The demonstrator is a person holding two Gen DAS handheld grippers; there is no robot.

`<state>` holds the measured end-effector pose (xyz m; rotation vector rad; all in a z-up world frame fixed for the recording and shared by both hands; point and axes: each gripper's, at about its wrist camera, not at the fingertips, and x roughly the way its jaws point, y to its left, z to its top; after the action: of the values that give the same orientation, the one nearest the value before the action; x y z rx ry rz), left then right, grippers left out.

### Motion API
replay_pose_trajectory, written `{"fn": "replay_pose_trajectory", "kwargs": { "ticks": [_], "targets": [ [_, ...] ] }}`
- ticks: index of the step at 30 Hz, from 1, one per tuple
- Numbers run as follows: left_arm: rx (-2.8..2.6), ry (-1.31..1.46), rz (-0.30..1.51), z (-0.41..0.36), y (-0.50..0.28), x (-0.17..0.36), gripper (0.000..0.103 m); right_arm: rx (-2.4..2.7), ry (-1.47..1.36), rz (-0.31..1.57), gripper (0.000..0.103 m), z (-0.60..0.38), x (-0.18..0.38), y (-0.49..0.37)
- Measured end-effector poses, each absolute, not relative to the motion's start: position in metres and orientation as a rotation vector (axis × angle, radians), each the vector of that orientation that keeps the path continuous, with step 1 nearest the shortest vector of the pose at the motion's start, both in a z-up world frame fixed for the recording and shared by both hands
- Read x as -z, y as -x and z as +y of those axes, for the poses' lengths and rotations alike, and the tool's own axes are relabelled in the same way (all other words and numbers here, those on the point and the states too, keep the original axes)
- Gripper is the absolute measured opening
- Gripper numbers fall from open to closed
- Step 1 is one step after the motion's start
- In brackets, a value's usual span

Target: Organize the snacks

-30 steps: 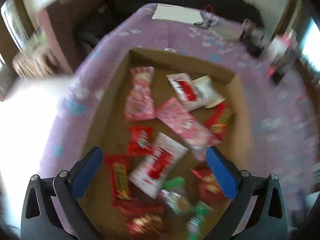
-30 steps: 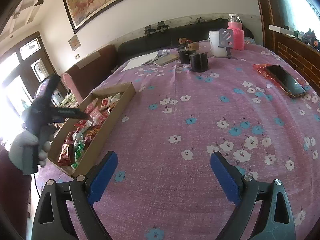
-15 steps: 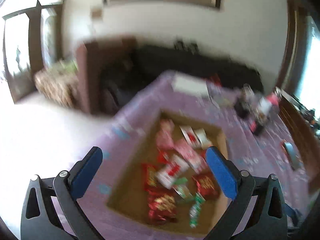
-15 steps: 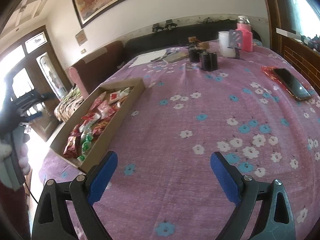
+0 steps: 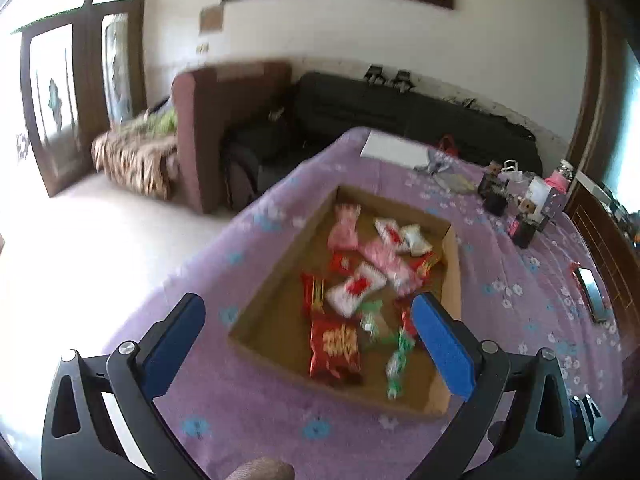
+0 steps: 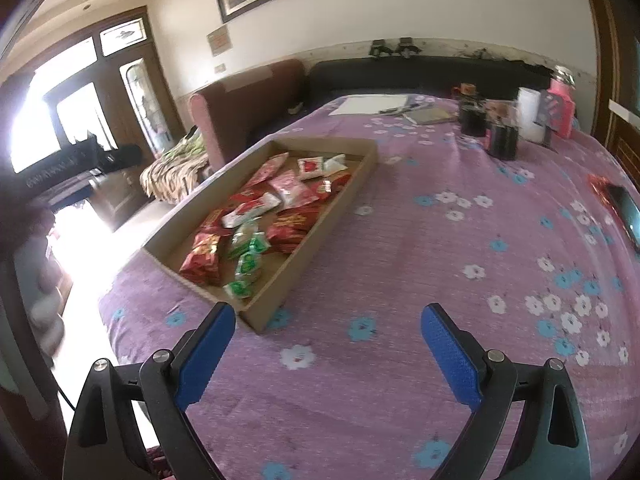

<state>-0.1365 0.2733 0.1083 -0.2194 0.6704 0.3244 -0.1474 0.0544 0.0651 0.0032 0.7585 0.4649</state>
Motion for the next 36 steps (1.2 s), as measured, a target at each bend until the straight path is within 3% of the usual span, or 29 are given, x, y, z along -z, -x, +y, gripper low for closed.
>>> {"fn": "replay_pose_trajectory", "kwargs": {
  "ticks": [36],
  "targets": [
    [-0.369, 0.323, 0.840, 0.327, 0.137, -0.044, 0.103, -0.499, 0.098, 0.756, 0.095, 0.133, -0.068, 0.132]
  ]
}}
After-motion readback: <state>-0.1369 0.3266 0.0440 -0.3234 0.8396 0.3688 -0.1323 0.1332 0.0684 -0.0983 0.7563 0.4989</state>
